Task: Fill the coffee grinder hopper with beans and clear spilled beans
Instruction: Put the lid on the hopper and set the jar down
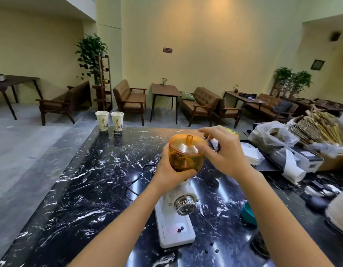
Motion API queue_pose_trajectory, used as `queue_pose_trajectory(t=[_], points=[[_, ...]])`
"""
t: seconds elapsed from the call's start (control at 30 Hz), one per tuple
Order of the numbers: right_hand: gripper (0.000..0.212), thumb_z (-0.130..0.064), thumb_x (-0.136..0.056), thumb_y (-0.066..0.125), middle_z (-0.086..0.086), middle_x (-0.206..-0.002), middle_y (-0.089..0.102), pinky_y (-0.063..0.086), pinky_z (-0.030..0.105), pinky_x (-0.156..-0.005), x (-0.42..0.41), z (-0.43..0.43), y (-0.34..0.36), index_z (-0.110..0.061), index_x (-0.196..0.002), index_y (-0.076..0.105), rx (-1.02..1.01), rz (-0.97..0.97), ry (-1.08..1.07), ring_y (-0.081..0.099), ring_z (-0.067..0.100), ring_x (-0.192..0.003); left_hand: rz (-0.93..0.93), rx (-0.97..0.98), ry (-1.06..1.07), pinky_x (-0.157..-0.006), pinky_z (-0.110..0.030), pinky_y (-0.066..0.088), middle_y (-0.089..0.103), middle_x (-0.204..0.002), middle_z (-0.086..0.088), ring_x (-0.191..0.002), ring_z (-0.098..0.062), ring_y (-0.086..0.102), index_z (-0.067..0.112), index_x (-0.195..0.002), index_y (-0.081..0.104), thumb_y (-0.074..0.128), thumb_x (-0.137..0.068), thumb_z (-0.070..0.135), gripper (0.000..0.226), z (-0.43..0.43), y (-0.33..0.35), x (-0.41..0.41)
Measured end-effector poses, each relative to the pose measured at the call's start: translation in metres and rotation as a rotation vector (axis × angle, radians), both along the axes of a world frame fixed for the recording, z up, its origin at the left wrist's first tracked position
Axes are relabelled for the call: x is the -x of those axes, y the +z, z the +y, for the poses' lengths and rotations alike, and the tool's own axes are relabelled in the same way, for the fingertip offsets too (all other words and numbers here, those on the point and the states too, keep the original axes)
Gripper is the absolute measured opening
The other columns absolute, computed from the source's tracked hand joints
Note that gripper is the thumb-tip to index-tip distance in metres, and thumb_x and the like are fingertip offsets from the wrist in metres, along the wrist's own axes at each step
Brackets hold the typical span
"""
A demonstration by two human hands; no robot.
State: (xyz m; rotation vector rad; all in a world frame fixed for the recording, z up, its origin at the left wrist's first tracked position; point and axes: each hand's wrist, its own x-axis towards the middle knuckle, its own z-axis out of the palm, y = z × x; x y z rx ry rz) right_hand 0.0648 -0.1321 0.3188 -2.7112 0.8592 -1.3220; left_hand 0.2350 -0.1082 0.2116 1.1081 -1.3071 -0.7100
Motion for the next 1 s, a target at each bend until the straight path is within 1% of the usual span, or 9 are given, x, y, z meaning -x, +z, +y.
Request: queue_pose_trajectory(t=[0.2, 0.27, 0.33, 0.4, 0.6, 0.7, 0.83, 0.93, 1.0], points=[[0.013, -0.025, -0.086, 0.064, 0.002, -0.086, 0.07, 0.049, 0.03, -0.077, 0.113, -0.048, -0.036, -0.017, -0.092, 0.071, -0.443, -0.123, -0.254, 0.062, 0.014, -0.08, -0.032, 0.027, 0.059, -0.094, -0.034, 0.046, 0.051, -0.122, 0.008, -0.112, -0.01, 0.053, 0.022, -0.138, 0.027, 0.081, -0.048, 0.042, 0.107, -0.003, -0.006, 0.001], [0.014, -0.024, -0.085, 0.066, 0.006, -0.09, 0.071, 0.051, 0.035, -0.082, 0.162, -0.072, -0.067, -0.013, -0.093, 0.072, -0.623, -0.102, -0.377, 0.064, 0.018, -0.084, -0.039, 0.046, 0.107, -0.092, -0.03, 0.047, 0.052, -0.125, -0.002, -0.113, -0.013, 0.054, 0.019, -0.134, 0.031, 0.079, -0.049, 0.044, 0.101, -0.003, -0.009, 0.005], [0.016, -0.019, -0.083, 0.068, 0.012, -0.092, 0.072, 0.053, 0.041, -0.082, 0.209, -0.096, -0.104, -0.009, -0.095, 0.071, -0.763, -0.096, -0.463, 0.064, 0.023, -0.083, -0.05, 0.096, 0.141, -0.085, -0.017, 0.049, 0.053, -0.121, 0.003, -0.108, 0.0, 0.056, 0.027, -0.127, 0.036, 0.077, -0.054, 0.043, 0.085, -0.004, -0.01, 0.009], [0.021, -0.01, -0.082, 0.068, 0.019, -0.095, 0.072, 0.054, 0.046, -0.079, 0.246, -0.119, -0.142, -0.003, -0.101, 0.07, -0.882, -0.03, -0.497, 0.062, 0.024, -0.08, -0.062, 0.152, 0.205, -0.088, -0.019, 0.048, 0.052, -0.119, 0.007, -0.109, 0.0, 0.055, 0.039, -0.121, 0.037, 0.072, -0.061, 0.04, 0.069, -0.005, -0.012, 0.015], [0.069, -0.004, -0.068, 0.079, 0.021, -0.128, 0.059, 0.045, 0.039, -0.097, 0.299, -0.153, -0.243, -0.001, -0.131, 0.051, -0.97, 0.28, -0.344, 0.06, 0.028, -0.11, -0.096, 0.127, 0.54, -0.083, -0.005, 0.04, 0.054, -0.113, 0.003, -0.092, 0.007, 0.055, 0.021, -0.122, 0.043, 0.048, -0.081, 0.046, 0.048, 0.004, -0.028, 0.049], [0.098, -0.022, -0.061, 0.087, 0.013, -0.145, 0.045, 0.035, 0.038, -0.108, 0.297, -0.159, -0.265, -0.008, -0.143, 0.035, -0.976, 0.342, -0.168, 0.043, 0.027, -0.132, -0.261, -0.003, 0.912, -0.078, -0.024, 0.036, 0.058, -0.113, -0.014, -0.095, -0.02, 0.052, 0.002, -0.124, 0.049, 0.036, -0.094, 0.037, 0.048, 0.018, -0.039, 0.076], [0.107, -0.038, -0.054, 0.088, 0.003, -0.143, 0.049, 0.023, 0.048, -0.114, 0.284, -0.167, -0.28, -0.021, -0.145, 0.033, -0.948, 0.382, -0.053, 0.042, 0.026, -0.133, -0.339, 0.023, 1.332, -0.073, -0.04, 0.037, 0.061, -0.086, -0.028, -0.081, -0.033, 0.053, -0.005, -0.087, 0.059, 0.04, -0.089, 0.007, 0.022, 0.036, -0.072, 0.148], [0.087, -0.041, -0.053, 0.088, -0.005, -0.118, 0.064, 0.018, 0.054, -0.113, 0.276, -0.161, -0.288, -0.025, -0.129, 0.048, -0.877, 0.325, -0.001, 0.054, 0.024, -0.12, -0.41, -0.215, 0.814, -0.067, -0.034, 0.041, 0.063, -0.081, -0.015, -0.071, -0.024, 0.053, 0.002, -0.09, 0.062, 0.054, -0.083, 0.016, 0.017, 0.033, -0.103, 0.219], [0.08, -0.034, -0.05, 0.089, -0.013, -0.107, 0.062, 0.034, 0.044, -0.106, 0.282, -0.154, -0.292, -0.025, -0.12, 0.052, -0.932, 0.175, 0.028, 0.057, 0.021, -0.112, -0.422, -0.413, 0.386, -0.075, -0.029, 0.048, 0.062, -0.106, -0.006, -0.089, -0.015, 0.058, 0.007, -0.115, 0.059, 0.072, -0.078, 0.018, 0.04, 0.023, -0.123, 0.261]])
